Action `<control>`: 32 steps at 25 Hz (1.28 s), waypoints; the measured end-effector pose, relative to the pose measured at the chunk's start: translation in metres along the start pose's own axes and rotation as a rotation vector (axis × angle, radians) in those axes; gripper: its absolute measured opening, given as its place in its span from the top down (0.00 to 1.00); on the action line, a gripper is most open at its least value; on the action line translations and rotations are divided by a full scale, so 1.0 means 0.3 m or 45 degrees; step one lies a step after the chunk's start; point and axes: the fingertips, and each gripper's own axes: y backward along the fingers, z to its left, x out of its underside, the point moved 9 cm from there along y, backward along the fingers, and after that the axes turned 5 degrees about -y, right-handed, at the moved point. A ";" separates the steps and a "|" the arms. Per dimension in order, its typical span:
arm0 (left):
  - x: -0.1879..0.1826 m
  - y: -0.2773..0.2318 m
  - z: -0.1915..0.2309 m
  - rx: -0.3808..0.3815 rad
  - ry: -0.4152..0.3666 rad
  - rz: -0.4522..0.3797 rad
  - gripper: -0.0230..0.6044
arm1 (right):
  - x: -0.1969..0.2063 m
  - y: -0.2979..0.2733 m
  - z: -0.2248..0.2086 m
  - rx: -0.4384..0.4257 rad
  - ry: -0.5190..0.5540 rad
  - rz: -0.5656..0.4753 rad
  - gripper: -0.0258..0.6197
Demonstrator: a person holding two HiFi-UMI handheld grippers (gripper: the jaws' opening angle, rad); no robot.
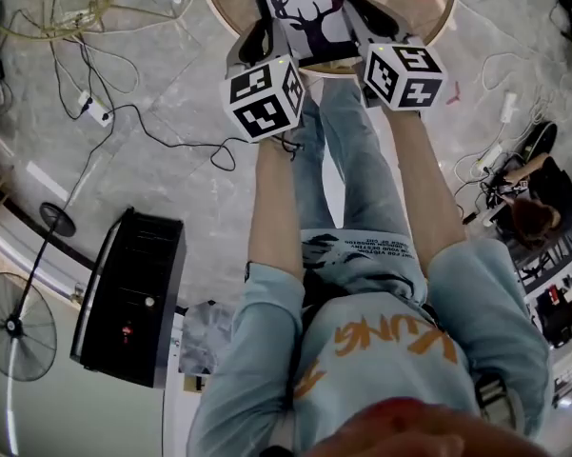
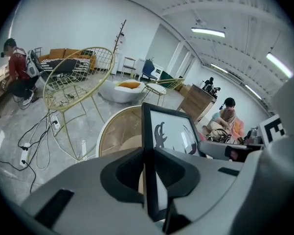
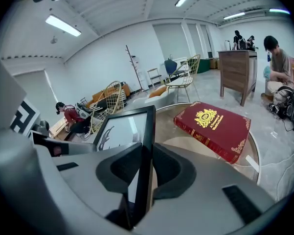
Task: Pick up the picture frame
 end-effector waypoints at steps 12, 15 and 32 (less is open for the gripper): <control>-0.273 0.387 -0.098 -0.029 -0.039 -0.149 0.84 | -0.272 0.312 0.223 -0.042 -0.009 -0.144 0.86; -0.366 0.461 -0.119 -0.036 -0.053 -0.222 0.84 | -0.367 0.370 0.272 -0.056 0.007 -0.197 0.86; -0.790 0.937 -0.190 -0.031 -0.170 -0.663 0.84 | -0.810 0.711 0.599 -0.177 0.168 -0.614 0.86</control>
